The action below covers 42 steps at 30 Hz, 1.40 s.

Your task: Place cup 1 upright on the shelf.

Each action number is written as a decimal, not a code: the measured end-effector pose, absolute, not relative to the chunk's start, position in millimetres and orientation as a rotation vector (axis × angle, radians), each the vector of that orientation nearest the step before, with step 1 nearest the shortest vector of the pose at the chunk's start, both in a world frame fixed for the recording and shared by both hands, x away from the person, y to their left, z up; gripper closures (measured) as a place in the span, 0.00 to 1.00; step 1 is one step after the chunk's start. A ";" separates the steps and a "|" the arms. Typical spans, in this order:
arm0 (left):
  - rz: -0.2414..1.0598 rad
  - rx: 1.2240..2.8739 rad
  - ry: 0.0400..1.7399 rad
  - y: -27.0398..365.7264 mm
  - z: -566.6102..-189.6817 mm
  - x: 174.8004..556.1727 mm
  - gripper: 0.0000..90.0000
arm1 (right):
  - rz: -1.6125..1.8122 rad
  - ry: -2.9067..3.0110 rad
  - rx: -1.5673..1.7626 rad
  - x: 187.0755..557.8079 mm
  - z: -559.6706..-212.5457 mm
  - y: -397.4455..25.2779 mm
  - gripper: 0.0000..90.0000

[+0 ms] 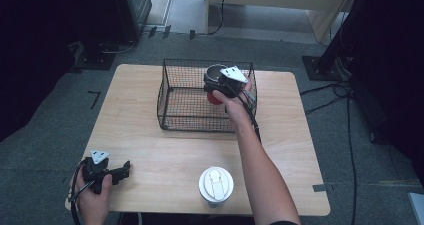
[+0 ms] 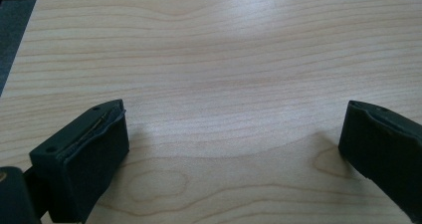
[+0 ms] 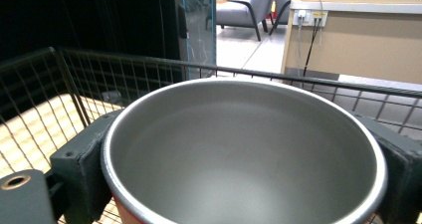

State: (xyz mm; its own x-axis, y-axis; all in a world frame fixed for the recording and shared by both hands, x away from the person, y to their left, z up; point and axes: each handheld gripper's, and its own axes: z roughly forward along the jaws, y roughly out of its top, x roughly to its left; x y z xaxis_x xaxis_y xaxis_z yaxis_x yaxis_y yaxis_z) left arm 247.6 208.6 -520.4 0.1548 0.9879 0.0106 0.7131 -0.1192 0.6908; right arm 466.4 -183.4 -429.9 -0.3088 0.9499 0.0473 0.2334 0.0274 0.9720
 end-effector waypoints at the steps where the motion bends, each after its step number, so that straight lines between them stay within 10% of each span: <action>1: 0.659 1.894 1.614 208.5 -520.4 247.6 0.00 | 1.321 1.619 1.225 467.9 -430.4 -182.6 0.07; 42: 0.656 1.900 1.609 208.5 -520.3 247.5 0.00 | 1.138 1.576 1.484 474.6 -448.4 -185.7 0.00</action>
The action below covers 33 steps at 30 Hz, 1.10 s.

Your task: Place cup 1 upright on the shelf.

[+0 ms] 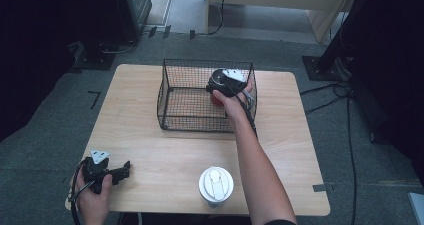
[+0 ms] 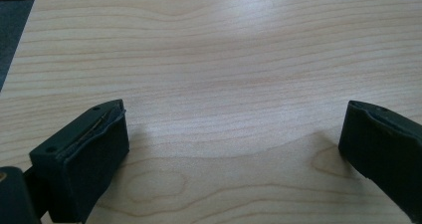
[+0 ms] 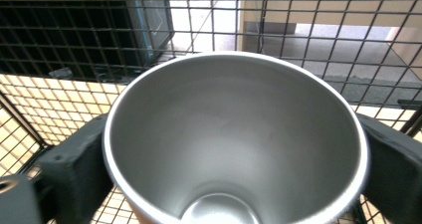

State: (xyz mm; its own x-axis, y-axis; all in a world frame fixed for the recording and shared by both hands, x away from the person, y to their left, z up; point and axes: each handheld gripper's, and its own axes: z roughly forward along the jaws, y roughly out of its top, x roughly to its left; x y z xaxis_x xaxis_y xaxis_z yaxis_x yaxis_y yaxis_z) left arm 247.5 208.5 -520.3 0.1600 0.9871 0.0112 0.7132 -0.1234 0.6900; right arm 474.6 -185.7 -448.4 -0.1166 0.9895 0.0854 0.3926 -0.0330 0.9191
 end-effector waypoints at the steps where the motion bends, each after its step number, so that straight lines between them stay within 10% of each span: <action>1: 0.657 1.900 1.609 208.5 -520.3 247.5 0.00 | 1.152 1.585 1.468 473.6 -448.3 -186.1 0.00; 33: 0.656 1.900 1.609 208.4 -520.3 247.5 0.00 | 1.350 1.500 1.271 421.5 -384.6 -197.5 0.00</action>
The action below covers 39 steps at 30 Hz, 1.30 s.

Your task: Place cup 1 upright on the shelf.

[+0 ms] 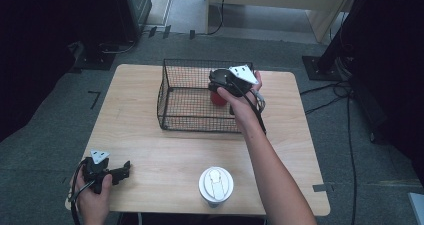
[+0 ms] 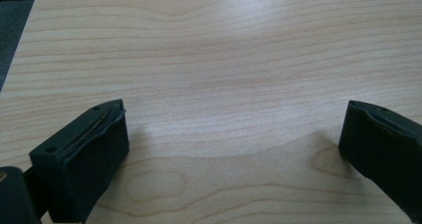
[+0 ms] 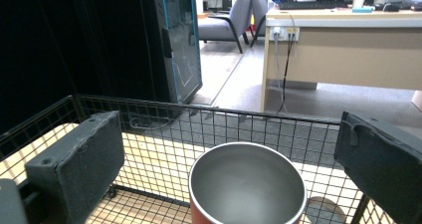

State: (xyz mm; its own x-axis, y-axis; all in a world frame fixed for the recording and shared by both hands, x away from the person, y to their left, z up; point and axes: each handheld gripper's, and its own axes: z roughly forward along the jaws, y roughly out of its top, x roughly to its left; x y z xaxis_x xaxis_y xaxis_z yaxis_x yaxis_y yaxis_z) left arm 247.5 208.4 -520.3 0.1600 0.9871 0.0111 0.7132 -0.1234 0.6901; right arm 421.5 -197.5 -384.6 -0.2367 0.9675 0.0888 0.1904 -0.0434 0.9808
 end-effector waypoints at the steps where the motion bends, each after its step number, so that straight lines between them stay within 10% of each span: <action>1: 0.656 1.899 1.609 208.4 -520.3 247.5 0.00 | 1.347 1.498 1.263 418.9 -384.1 -199.1 0.00; 39: 0.657 1.898 1.603 207.2 -520.6 247.3 0.00 | 1.406 1.465 1.248 313.0 -408.5 -271.5 0.00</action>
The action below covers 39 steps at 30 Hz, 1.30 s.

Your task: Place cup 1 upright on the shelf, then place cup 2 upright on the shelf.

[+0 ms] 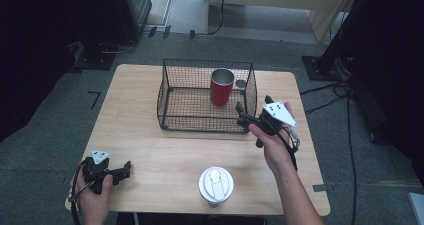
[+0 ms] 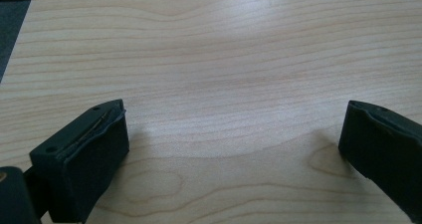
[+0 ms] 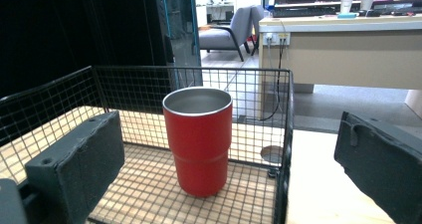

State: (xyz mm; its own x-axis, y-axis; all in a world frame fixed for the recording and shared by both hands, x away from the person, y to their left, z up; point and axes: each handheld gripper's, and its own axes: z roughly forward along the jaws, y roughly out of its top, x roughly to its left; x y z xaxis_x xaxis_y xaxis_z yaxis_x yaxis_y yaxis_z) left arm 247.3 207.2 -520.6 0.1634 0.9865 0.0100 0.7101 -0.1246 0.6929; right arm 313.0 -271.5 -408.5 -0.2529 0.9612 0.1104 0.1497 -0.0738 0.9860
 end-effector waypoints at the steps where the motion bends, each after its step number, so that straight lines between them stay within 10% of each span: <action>1: 0.657 1.898 1.605 207.1 -520.6 247.4 0.00 | 1.404 1.464 1.245 310.2 -409.5 -272.8 0.00; 39: 0.659 1.898 1.610 206.6 -520.5 247.6 0.00 | 1.479 1.590 1.205 206.0 -469.7 -302.3 0.00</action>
State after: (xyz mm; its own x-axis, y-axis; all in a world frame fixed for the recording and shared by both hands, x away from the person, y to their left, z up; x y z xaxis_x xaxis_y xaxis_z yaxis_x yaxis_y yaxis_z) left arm 247.6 206.6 -520.5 0.1584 0.9873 0.0119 0.7125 -0.1226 0.6909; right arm 206.0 -302.3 -469.7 -0.3697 0.9205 0.1263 0.1923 -0.0572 0.9797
